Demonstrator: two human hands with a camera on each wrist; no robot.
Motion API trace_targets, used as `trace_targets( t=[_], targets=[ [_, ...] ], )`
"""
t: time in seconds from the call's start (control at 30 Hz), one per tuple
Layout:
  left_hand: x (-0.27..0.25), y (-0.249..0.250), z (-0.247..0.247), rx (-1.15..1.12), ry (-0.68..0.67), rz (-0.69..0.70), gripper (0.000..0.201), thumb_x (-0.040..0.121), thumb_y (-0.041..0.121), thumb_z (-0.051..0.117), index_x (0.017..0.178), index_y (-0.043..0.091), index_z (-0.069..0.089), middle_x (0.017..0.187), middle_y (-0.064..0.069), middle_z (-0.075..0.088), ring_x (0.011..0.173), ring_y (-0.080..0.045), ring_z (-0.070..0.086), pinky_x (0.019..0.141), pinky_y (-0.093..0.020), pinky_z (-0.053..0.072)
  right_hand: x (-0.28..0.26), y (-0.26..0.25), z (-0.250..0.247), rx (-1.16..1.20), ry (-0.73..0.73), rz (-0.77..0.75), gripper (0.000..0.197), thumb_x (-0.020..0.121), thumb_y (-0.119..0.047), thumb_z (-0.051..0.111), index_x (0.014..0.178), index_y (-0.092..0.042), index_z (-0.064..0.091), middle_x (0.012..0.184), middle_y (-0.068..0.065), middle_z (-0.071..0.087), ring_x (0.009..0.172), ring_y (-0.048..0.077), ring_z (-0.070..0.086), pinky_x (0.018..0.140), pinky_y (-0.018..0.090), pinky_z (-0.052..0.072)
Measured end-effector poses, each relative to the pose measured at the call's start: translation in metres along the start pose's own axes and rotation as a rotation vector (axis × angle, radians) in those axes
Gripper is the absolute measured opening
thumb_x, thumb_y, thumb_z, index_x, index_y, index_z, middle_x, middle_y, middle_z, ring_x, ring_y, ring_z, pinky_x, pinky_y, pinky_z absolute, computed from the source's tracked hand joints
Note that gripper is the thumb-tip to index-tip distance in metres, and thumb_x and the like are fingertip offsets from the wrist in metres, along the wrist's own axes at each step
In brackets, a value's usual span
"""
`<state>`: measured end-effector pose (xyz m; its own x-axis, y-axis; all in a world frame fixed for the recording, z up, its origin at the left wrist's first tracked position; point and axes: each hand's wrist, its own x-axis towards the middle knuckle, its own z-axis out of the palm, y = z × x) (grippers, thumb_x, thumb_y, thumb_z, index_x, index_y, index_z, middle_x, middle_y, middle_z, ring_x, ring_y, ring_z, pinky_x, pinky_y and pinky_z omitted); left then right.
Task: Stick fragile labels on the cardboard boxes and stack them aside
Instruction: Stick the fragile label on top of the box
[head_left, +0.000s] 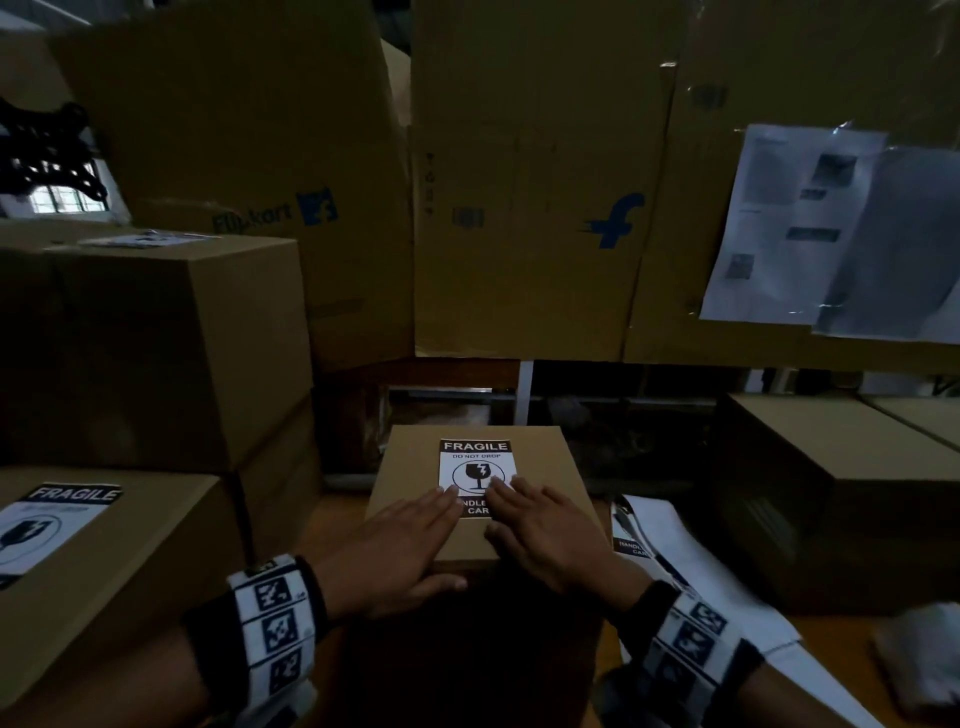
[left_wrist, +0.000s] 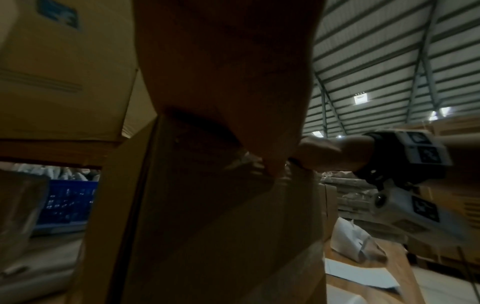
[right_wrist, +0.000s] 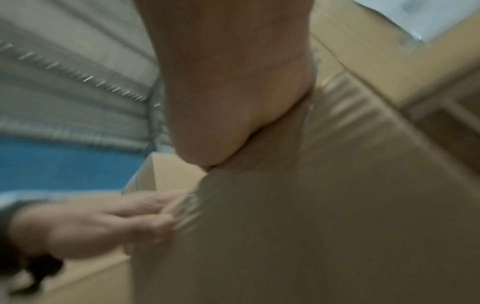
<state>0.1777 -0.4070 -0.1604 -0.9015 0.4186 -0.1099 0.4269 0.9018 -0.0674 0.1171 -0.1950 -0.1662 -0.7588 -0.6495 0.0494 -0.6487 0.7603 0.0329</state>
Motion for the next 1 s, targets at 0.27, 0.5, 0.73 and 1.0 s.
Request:
trace_targets(
  t=[0.27,0.5,0.73,1.0],
  targets=[
    [-0.001,0.005,-0.024,-0.028,-0.159,-0.137,0.128,0.057,0.087,-0.021,0.155,0.008,0.003,0.164,-0.012,0.001,0.151,-0.02,0.005,0.122,-0.034,0.011,-0.001,-0.005,0.002,0.063,0.096,0.082,0.083,0.087,-0.055,-0.005,0.147,-0.014,0.034,0.157,0.005,0.032,0.144,0.022,0.028,0.112,0.039,0.025],
    [0.049,-0.002,-0.088,-0.115,-0.116,-0.06,0.059,0.106,0.031,0.035,0.152,0.0,0.018,0.161,-0.017,0.017,0.147,-0.024,0.02,0.118,-0.029,0.018,0.006,-0.005,0.004,0.272,0.338,0.273,0.025,0.096,-0.031,0.045,0.103,-0.021,0.067,0.107,-0.001,0.066,0.094,0.018,0.062,0.075,0.03,0.045],
    [0.107,-0.008,-0.062,-0.033,-0.221,0.068,0.066,0.106,0.041,0.028,0.155,0.004,0.004,0.163,-0.014,-0.001,0.151,-0.022,0.001,0.117,-0.025,0.0,0.004,-0.005,0.004,0.308,0.364,0.201,0.028,0.097,-0.029,0.045,0.117,-0.027,0.065,0.113,-0.003,0.063,0.102,0.016,0.058,0.079,0.025,0.04],
    [0.112,-0.062,-0.041,-0.004,-0.243,-0.058,0.083,0.098,0.061,0.025,0.155,0.009,-0.007,0.163,-0.008,-0.011,0.151,-0.018,-0.005,0.122,-0.03,0.001,0.004,-0.001,0.004,0.294,0.342,0.216,0.031,0.099,-0.035,0.042,0.115,-0.026,0.066,0.121,-0.006,0.063,0.108,0.013,0.055,0.086,0.025,0.039]
  ],
)
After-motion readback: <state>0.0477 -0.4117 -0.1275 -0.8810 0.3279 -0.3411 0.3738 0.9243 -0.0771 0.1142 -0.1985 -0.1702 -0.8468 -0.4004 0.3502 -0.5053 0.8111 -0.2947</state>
